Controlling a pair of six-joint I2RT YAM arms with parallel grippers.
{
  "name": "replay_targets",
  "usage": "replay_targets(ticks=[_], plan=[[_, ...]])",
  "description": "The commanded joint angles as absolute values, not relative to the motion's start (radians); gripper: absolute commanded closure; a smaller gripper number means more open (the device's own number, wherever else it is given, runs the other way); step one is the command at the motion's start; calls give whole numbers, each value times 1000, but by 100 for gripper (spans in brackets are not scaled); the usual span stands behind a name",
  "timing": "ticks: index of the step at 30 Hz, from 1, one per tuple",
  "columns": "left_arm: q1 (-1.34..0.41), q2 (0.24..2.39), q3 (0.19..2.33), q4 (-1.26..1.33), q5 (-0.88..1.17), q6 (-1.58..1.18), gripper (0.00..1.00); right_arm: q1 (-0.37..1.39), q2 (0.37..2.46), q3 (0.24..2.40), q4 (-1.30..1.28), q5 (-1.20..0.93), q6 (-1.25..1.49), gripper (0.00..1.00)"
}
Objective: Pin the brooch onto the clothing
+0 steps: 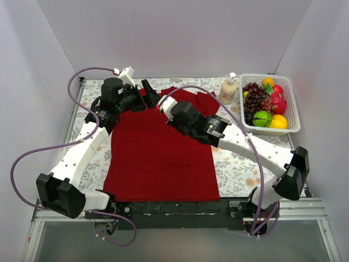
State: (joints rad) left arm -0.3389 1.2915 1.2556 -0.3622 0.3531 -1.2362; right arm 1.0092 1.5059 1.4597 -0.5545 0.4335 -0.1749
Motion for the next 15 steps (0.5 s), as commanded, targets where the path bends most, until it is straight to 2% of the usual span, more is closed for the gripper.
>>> replay_targets(ticks=[1,15], plan=[[-330,1233,1293,-391,319,-1200,2,1103,1538,1496,-511,721,-305,99],[-319,1230,1289,-403,308,-1181,2,1276,1531,1370,-201,979,-620,99]])
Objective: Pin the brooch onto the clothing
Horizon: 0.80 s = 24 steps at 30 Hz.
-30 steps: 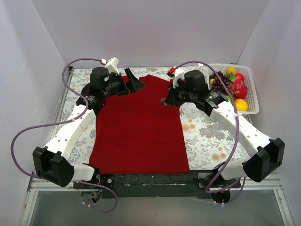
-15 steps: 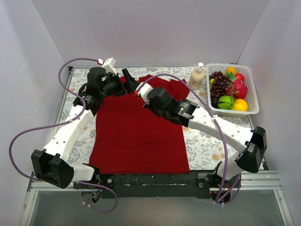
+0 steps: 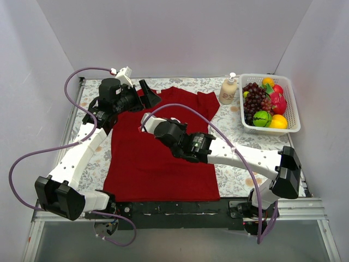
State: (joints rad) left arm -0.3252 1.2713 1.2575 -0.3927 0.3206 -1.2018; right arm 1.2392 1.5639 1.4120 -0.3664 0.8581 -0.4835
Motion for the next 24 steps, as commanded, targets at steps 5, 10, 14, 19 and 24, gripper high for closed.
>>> replay_targets(ticks=[5,10,14,19,24], plan=[[-318,1226,1287,-405,307,-1181,2,1310,1534,1312,-56,1057,-768,99],[-311,1223,1311,-431,305,-1167,2,1338,1536,1238,99,1118,-902,99],[-305,1216,1344,-459,310,-1154,2,1359,1529,1180,251,1143,-1061,99],[-299,1200,1342,-443,356,-1160,2,1382,1534,1096,504,1175,-1250,99],[-299,1192,1338,-430,436,-1163,2,1393,1546,1023,786,1196,-1516,99]])
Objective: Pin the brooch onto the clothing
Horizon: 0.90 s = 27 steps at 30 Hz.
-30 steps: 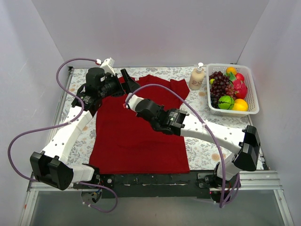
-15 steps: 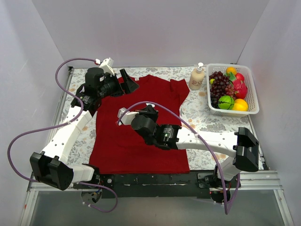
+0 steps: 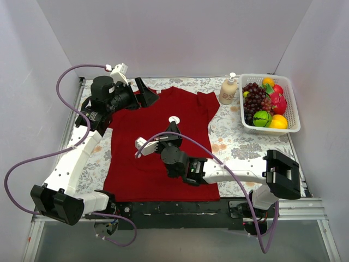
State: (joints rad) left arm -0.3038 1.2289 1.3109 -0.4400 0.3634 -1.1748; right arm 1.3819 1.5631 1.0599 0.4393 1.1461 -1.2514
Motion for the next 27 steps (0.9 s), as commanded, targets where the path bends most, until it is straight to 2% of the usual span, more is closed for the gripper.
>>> replay_targets(ticks=[1,4,8,12,18,27], plan=[[-299,1189,1338,-426,445,-1161,2,1396,1549,1013,845,1197,-1552,99],[-298,1184,1335,-428,474,-1157,2,1401,1577,977,1041,1195,-1710,99],[-298,1184,1338,-433,532,-1161,2,1407,1640,951,1474,1177,-2004,99],[-296,1172,1312,-399,617,-1169,2,1410,1721,957,1719,1138,-2215,99],[-296,1170,1292,-382,724,-1169,2,1417,1736,959,1813,1121,-2290,99],[-298,1204,1266,-394,811,-1186,11,1437,1738,974,1891,1081,-2345,99]])
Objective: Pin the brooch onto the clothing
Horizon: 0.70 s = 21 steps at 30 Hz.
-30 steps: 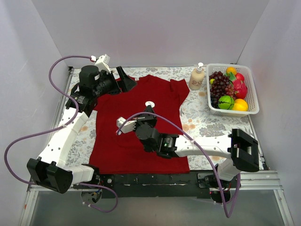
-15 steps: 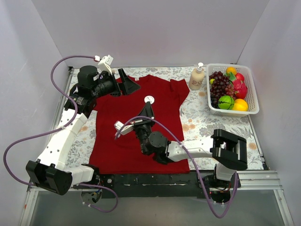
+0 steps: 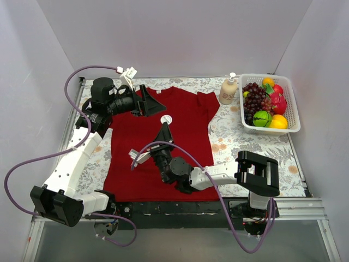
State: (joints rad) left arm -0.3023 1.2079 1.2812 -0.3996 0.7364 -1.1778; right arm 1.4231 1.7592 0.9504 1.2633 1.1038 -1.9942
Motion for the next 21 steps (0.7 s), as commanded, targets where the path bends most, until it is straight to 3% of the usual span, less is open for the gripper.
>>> replay_targets(ticks=[1,9,17,21], plan=[[-298,1206,1264,-393,811,-1184,12,1440,1736,976,1891,1080,-2344,99],[-295,1226,1233,-374,841,-1236,23,1443,1732,982,1893,1075,-2342,99],[-291,1221,1164,-282,899,-1319,47,1443,1723,976,1891,1088,-2333,99],[-291,1223,1149,-279,908,-1322,53,1443,1715,969,1890,1086,-2329,99]])
